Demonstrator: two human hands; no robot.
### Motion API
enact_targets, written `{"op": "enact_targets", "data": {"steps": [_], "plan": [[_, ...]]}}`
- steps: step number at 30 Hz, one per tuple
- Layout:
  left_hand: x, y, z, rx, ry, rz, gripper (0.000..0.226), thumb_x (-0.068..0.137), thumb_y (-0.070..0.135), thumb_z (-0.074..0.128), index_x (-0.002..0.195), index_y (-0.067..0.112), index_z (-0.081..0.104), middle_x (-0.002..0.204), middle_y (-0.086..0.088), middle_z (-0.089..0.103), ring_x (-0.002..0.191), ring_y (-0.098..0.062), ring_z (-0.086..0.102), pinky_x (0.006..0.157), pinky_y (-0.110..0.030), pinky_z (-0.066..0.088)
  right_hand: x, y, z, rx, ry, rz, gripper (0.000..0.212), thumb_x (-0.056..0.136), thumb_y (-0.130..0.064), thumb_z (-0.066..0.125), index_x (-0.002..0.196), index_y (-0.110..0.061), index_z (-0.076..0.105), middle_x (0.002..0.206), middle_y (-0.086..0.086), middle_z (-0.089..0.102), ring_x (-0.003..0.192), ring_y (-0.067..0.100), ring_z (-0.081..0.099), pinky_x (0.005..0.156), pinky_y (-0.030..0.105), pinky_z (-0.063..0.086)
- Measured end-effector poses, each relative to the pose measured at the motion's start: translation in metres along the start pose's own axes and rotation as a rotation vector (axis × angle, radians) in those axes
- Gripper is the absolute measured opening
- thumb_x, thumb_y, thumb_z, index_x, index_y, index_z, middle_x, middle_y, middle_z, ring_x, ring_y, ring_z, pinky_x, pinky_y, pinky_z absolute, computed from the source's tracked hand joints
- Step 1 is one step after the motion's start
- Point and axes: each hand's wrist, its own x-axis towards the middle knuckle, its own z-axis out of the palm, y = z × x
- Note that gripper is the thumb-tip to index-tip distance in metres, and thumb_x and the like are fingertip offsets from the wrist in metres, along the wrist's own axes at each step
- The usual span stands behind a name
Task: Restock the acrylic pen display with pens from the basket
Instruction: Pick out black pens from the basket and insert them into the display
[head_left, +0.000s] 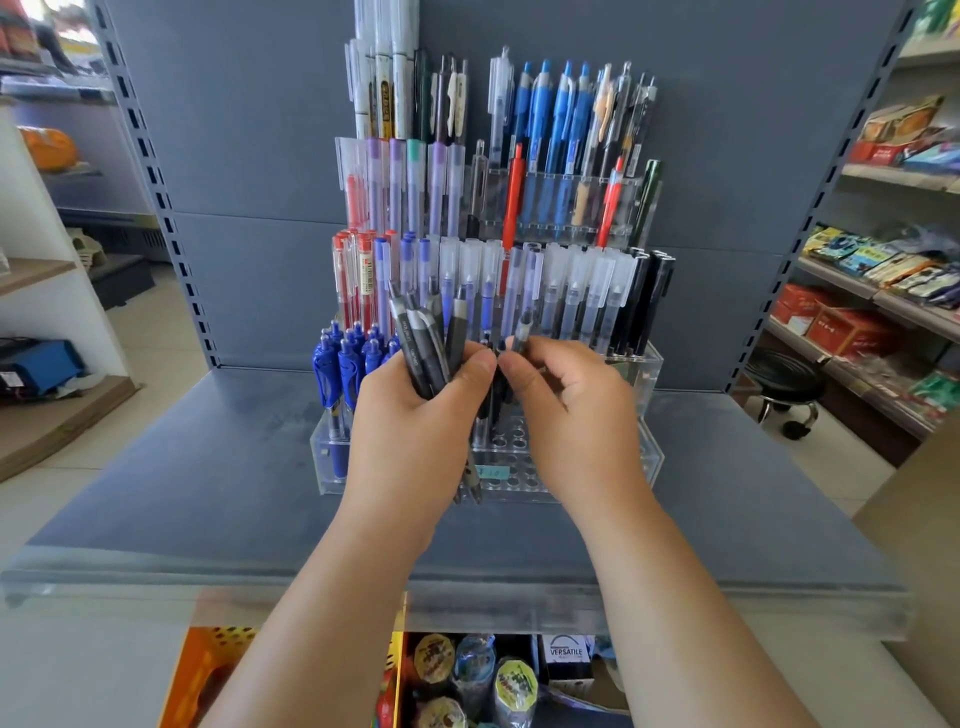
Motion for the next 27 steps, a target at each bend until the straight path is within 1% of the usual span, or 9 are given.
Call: {"op": "enact_targets", "data": {"steps": [3, 7, 12, 16, 18, 20, 23, 25, 27], "plan": [[0.000, 0.001, 0.001, 0.000, -0.001, -0.013, 0.013, 0.090, 0.025, 0.070, 0.079, 0.018, 0.070, 0.064, -0.003, 0.063, 0.060, -0.009, 0.056, 0.058, -0.024, 0.051, -0.002, 0.001, 0.007, -0.035, -0.004, 0.015, 0.022, 0.096, -0.037, 0.063, 0.092, -0.018, 0.073, 0.076, -0.009, 0.061, 0.067, 0.002, 0.054, 0.059, 0.019, 0.038], [0.000, -0.003, 0.001, 0.007, -0.037, 0.017, 0.016, 0.090, 0.022, 0.071, 0.074, 0.022, 0.067, 0.055, 0.014, 0.060, 0.051, 0.000, 0.053, 0.049, -0.013, 0.044, -0.003, 0.000, 0.010, 0.044, 0.042, 0.100, 0.020, 0.094, -0.032, 0.066, 0.108, -0.020, 0.074, 0.086, -0.009, 0.071, 0.077, 0.006, 0.065, 0.068, 0.025, 0.052], [-0.005, -0.004, 0.002, -0.002, -0.081, 0.048, 0.004, 0.090, 0.020, 0.071, 0.089, 0.017, 0.069, 0.064, 0.008, 0.068, 0.056, -0.004, 0.061, 0.054, -0.014, 0.048, -0.004, -0.001, 0.008, 0.149, 0.026, 0.191, 0.002, 0.092, -0.025, 0.068, 0.094, -0.026, 0.069, 0.078, -0.014, 0.067, 0.071, -0.001, 0.062, 0.064, 0.017, 0.050], [-0.011, -0.003, 0.001, -0.037, -0.115, 0.080, 0.006, 0.091, 0.013, 0.068, 0.096, 0.012, 0.065, 0.071, 0.000, 0.071, 0.064, -0.015, 0.069, 0.062, -0.024, 0.057, -0.008, -0.001, 0.006, 0.117, 0.020, 0.226, 0.014, 0.090, -0.024, 0.069, 0.085, -0.035, 0.063, 0.078, -0.012, 0.069, 0.074, 0.002, 0.066, 0.071, 0.029, 0.056], [-0.013, -0.003, 0.000, -0.038, -0.110, 0.086, 0.006, 0.091, 0.014, 0.068, 0.096, 0.013, 0.065, 0.075, -0.002, 0.072, 0.066, -0.014, 0.070, 0.061, -0.021, 0.056, -0.010, 0.002, 0.006, 0.084, 0.015, 0.236, 0.003, 0.089, -0.026, 0.071, 0.088, -0.027, 0.068, 0.080, -0.010, 0.071, 0.076, 0.007, 0.068, 0.073, 0.037, 0.058], [-0.014, -0.003, -0.001, -0.054, -0.089, 0.079, 0.007, 0.091, 0.016, 0.068, 0.097, 0.012, 0.067, 0.080, -0.004, 0.074, 0.068, -0.014, 0.071, 0.060, -0.017, 0.054, -0.012, 0.004, 0.006, 0.042, 0.003, 0.235, 0.011, 0.089, -0.029, 0.072, 0.094, -0.019, 0.072, 0.082, -0.009, 0.072, 0.078, 0.010, 0.070, 0.074, 0.039, 0.059], [-0.013, -0.004, -0.001, -0.036, -0.084, 0.078, 0.008, 0.093, 0.020, 0.066, 0.095, 0.013, 0.068, 0.083, -0.007, 0.075, 0.071, -0.014, 0.070, 0.062, -0.019, 0.055, -0.012, 0.003, 0.004, 0.042, -0.035, 0.249, 0.021, 0.088, -0.033, 0.073, 0.103, -0.019, 0.071, 0.087, -0.008, 0.073, 0.081, 0.011, 0.070, 0.075, 0.036, 0.058], [-0.012, -0.006, 0.000, -0.010, -0.077, 0.093, 0.010, 0.094, 0.023, 0.064, 0.093, 0.014, 0.067, 0.082, -0.009, 0.074, 0.069, -0.012, 0.067, 0.064, -0.023, 0.057, -0.012, 0.002, 0.002, 0.010, -0.049, 0.251, 0.029, 0.087, -0.033, 0.074, 0.112, -0.019, 0.068, 0.094, -0.012, 0.069, 0.083, 0.009, 0.065, 0.074, 0.027, 0.052], [-0.013, -0.006, 0.001, -0.001, -0.057, 0.084, 0.010, 0.094, 0.026, 0.064, 0.094, 0.016, 0.067, 0.081, -0.001, 0.074, 0.070, -0.007, 0.066, 0.066, -0.022, 0.056, -0.012, -0.003, -0.003, -0.028, -0.014, 0.223, 0.028, 0.088, -0.030, 0.074, 0.114, -0.022, 0.065, 0.093, -0.017, 0.061, 0.077, 0.003, 0.058, 0.072, 0.023, 0.048]]}}
